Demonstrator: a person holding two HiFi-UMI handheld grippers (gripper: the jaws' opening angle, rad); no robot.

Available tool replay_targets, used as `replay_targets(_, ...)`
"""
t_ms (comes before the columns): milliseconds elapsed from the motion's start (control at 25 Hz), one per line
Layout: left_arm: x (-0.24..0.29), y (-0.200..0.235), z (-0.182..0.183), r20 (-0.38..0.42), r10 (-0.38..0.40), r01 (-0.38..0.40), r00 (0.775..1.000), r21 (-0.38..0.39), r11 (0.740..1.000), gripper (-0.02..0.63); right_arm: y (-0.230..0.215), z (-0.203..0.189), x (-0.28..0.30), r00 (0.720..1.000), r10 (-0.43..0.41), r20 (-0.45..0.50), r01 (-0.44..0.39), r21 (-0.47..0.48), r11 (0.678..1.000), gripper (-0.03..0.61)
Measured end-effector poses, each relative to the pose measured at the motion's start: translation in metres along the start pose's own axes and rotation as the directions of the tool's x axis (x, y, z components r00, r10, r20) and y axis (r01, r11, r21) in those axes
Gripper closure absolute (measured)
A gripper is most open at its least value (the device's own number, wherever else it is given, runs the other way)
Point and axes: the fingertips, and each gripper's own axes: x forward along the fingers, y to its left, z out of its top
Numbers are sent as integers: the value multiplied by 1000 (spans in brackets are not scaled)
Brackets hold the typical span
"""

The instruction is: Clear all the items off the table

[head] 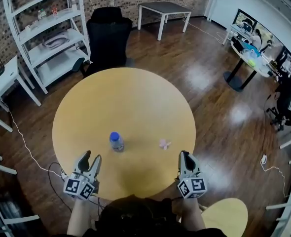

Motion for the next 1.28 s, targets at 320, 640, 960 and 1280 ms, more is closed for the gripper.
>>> replay_targets(320,39,-4,-26,-94,-37,34,995,-32,999,314,3,-39,1,996,5,-92,0,50,999,572)
replay_targets(640,73,2,-65,-199,-35,30,979,-31,999,314,25,-83,14,976,75,-202,-47,144,988,572)
replay_targets(960,102,-1,-105,-269,-43,40,962,-17,999,195,53,-115,13,945,158,-286,-108,181,978,574)
replay_targets(1280,124,6,-120,-249,-3,8,968,17,1000,195,46,-133,3,922,146,-359,-119,95,988,572)
